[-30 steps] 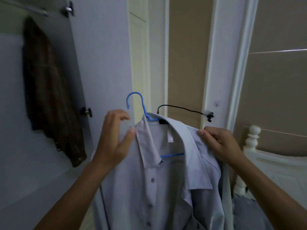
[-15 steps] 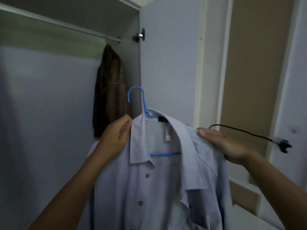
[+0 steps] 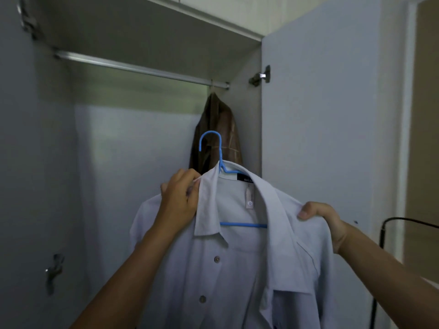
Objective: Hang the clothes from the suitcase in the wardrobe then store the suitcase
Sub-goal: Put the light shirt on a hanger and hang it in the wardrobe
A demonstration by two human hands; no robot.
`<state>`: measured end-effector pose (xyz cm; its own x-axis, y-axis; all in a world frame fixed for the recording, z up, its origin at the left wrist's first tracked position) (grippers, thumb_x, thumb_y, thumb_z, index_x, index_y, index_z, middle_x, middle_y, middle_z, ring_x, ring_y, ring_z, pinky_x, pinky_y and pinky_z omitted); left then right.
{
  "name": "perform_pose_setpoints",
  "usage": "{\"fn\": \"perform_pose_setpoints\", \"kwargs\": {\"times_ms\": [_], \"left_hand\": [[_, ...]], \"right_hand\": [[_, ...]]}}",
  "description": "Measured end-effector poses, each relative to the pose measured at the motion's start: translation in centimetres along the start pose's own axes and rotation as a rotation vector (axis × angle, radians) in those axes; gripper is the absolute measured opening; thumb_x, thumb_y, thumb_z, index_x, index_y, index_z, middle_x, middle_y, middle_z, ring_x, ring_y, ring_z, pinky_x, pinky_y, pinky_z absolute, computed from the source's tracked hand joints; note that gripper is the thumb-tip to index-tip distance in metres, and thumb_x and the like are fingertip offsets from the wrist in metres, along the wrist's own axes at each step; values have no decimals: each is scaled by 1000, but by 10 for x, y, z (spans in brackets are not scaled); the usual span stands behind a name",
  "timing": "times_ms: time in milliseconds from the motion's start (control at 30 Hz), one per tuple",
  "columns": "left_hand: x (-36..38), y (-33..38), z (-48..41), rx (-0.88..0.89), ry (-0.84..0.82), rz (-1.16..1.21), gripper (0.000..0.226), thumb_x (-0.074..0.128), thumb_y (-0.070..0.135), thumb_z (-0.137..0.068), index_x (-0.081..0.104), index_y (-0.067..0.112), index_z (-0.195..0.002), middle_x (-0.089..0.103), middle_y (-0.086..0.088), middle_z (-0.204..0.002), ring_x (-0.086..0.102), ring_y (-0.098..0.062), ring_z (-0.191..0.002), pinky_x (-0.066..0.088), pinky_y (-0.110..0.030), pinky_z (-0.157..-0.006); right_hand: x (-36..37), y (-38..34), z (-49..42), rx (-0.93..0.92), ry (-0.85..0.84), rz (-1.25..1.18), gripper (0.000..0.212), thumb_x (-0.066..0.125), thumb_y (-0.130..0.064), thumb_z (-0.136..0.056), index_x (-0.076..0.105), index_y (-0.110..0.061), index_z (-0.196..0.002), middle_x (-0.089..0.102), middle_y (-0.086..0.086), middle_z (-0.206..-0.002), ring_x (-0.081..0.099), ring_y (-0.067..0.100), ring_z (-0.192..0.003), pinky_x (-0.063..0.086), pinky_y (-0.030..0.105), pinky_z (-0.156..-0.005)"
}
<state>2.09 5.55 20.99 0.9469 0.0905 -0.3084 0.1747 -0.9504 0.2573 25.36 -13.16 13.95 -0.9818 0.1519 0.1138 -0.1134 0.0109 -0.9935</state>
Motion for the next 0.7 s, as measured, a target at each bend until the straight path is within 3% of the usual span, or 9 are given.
{"fn": "perform_pose_setpoints", "kwargs": {"times_ms": [200,300,400,500,600,700], "left_hand": [[-2,-58,-36,-132,114,64,13,47,35,-98,59,35,-102,65,15,-102,62,-11,-100,48,-53,-96],[-5,-73,-60,-171,214,95,19,53,45,-90,57,34,-105,61,11,-107,59,-15,-102,51,-49,-92],[4,-69,-82,-70,232,-186,35,67,56,-76,52,32,-97,49,12,-105,51,-14,-97,47,-37,-81],[12,-82,-110,-63,246,-312,21,69,34,-83,49,26,-89,44,12,-106,49,-14,-97,44,-31,-71],[17,-101,-139,-64,296,-221,15,63,16,-92,52,21,-84,47,8,-106,52,-10,-93,42,-25,-74],[28,-110,-173,-21,302,-109,13,60,7,-94,54,11,-83,50,1,-99,53,3,-88,40,-16,-73]], "right_hand": [[14,-30,-76,-53,-123,-6,72,81,-19,-29,78,5,-97,71,26,-95,70,38,-78,58,38,-73],[12,-56,-118,-90,-146,43,63,69,-20,-43,78,2,-101,70,26,-101,69,38,-82,54,40,-79],[12,-86,-154,-140,-180,80,64,67,-22,-47,77,2,-105,69,26,-105,68,38,-86,51,42,-83],[14,-116,-185,-175,-205,98,64,66,-22,-48,77,3,-105,69,26,-105,68,37,-84,51,40,-81],[10,-141,-213,-220,-217,120,63,66,-23,-49,77,3,-106,69,25,-104,66,37,-82,51,39,-78],[13,-169,-234,-288,-233,98,46,57,-17,-58,80,1,-94,72,22,-94,68,33,-75,54,34,-71]]}}
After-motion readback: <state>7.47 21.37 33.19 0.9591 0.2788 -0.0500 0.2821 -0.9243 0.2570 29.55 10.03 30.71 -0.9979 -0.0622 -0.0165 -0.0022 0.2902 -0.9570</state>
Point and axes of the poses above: each hand's wrist, its own z-axis away from the middle knuckle, its own x-axis out of the palm, y = z × x, the point moved 7 cm from there along -z, towards the middle knuckle
